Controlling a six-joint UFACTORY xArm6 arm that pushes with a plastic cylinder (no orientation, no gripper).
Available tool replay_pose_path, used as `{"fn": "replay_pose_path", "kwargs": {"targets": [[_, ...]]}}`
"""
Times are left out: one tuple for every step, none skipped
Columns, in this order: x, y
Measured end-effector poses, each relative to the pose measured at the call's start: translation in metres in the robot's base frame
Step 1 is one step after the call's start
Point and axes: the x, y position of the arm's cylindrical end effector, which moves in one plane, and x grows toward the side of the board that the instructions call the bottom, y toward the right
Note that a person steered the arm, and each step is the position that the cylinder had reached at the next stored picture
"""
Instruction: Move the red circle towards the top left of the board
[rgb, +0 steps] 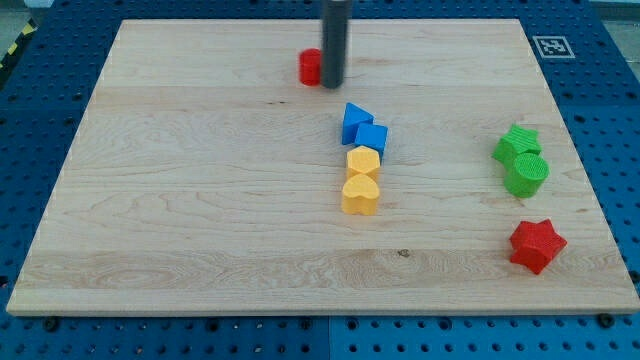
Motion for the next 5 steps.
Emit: {"fn": "replay_pose_path", "kwargs": {"targets": [[-0.016,-0.081],[-0.012,-0.065],[-0.006,0.004],[-0.036,0.013],[-0.042,-0.047]]}}
